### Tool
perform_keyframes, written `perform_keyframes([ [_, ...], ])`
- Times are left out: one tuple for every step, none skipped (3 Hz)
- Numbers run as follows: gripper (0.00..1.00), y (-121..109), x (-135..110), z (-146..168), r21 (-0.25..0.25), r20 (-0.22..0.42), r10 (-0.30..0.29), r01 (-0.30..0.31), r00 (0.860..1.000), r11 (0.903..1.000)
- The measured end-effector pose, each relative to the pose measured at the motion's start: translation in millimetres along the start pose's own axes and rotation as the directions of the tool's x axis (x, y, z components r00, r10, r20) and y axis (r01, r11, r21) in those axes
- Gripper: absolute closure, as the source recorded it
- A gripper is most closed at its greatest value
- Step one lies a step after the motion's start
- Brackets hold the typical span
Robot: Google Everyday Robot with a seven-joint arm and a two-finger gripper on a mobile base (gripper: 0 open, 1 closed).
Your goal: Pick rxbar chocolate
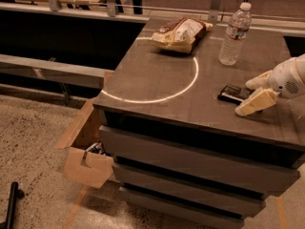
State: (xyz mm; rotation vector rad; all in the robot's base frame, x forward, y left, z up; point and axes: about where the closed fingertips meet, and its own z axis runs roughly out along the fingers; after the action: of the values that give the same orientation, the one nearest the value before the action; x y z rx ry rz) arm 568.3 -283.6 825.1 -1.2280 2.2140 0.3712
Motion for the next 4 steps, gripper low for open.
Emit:
perform_keyframes([
  [0.85, 0, -3, -3, 0.000, 0.000, 0.000, 0.000, 1.000, 1.0000],
  [1.00, 0, -5, -7, 0.000, 0.000, 0.000, 0.000, 1.000, 1.0000],
  [1.00, 5, -30, -55, 0.094, 0.073, -0.031, 0.024, 0.997, 0.9952],
  [1.00, 9, -57, -101, 0.162, 0.157, -0.068, 0.043, 0.985, 0.9858],
])
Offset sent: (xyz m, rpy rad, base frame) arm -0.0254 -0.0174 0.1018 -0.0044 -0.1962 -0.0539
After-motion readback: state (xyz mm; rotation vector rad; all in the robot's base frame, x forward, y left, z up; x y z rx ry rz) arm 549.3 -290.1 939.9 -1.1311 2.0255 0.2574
